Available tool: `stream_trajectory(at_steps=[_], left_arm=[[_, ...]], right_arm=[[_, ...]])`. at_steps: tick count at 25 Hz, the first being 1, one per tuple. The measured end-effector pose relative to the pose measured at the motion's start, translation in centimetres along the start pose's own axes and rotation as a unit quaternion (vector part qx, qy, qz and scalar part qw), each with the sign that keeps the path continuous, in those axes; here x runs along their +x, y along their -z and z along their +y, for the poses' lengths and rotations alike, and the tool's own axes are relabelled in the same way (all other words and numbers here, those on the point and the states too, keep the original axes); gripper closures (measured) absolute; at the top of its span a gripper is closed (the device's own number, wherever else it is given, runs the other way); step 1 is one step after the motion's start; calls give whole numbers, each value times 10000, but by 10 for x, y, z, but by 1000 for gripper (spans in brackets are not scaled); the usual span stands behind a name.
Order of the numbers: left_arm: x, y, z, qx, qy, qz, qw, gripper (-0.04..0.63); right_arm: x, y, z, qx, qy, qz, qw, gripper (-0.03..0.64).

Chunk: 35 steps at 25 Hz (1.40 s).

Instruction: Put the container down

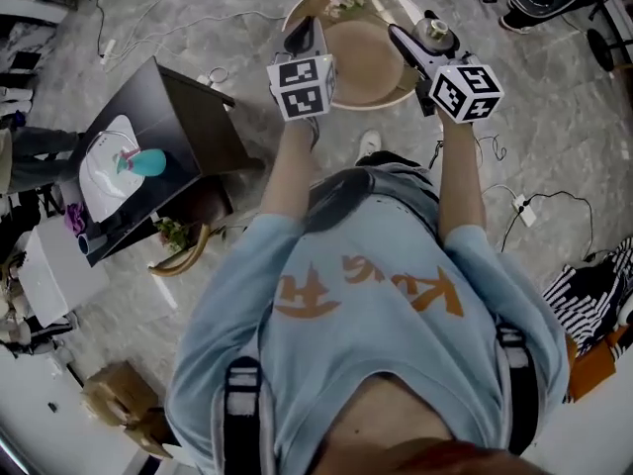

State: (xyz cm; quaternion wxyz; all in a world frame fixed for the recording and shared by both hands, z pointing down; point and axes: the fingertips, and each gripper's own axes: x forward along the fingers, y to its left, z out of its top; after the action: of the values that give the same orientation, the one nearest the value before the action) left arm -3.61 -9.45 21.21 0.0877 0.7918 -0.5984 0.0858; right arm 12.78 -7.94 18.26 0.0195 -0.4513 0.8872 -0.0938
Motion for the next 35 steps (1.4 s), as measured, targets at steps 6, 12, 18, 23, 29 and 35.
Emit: stream_trajectory(at_steps=[6,12,18,23,29,35], left_arm=[[98,-33,-36,22,258,-173,9995,558],[140,-19,-30,33,43,-1,10000,560],[172,9,1,16,-122,424,9990,560],[203,7,32,371,118,509,9979,560],[206,85,64,171,159,1002,9947,561],[229,162,64,-15,331,1437,9891,561]], right_arm=[[23,-21,-95,-48,317,-65,9995,255],[56,-1,-141,173,360,168,9991,255],[107,38,-145,333,11,549,9979,255],[147,87,-149,322,-114,1027,9941,255],[157,171,-141,550,-50,1640,9849,256],[147,246,-159,952,431,1944,9753,256]])
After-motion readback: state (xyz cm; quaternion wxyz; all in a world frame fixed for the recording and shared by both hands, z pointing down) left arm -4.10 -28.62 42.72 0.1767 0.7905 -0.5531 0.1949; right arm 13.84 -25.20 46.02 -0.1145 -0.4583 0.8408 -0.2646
